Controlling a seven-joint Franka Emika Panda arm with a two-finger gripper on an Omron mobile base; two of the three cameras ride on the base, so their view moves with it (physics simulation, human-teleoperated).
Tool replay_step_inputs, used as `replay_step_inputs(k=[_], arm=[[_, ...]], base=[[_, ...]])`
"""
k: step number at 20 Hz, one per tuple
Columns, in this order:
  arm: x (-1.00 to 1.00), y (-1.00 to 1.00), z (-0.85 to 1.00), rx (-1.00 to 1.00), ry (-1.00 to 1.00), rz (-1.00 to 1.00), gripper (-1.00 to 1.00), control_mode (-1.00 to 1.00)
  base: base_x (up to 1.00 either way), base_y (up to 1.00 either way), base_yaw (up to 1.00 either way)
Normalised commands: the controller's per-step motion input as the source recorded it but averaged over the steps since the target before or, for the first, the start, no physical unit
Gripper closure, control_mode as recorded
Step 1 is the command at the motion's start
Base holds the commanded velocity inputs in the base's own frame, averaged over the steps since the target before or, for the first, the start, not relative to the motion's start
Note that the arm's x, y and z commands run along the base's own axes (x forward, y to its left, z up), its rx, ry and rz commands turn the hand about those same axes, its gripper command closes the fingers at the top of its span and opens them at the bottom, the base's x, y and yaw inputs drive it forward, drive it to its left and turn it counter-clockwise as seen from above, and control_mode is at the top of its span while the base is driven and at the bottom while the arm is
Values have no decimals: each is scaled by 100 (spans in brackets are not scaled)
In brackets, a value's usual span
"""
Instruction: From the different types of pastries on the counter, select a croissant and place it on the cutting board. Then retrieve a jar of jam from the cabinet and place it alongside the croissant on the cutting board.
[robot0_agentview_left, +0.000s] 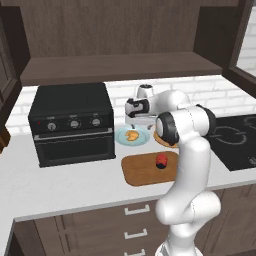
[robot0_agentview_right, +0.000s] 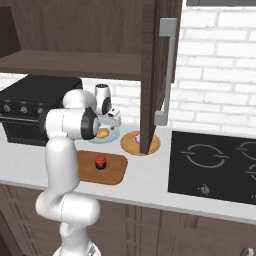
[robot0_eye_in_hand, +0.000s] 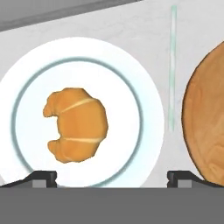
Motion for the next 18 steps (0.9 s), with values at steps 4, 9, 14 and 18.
replay_step_inputs(k=[4,9,14,18], arm=[[1,0,-22,0,0,0,-100,-100],[19,10,-33,0,0,7,-100,-100],[26,5,-25,0,0,16,-100,-100],[25,0,-11,0,0,16,-100,-100]], base=[[0,0,0],[0,0,0],[0,0,0],[0,0,0]])
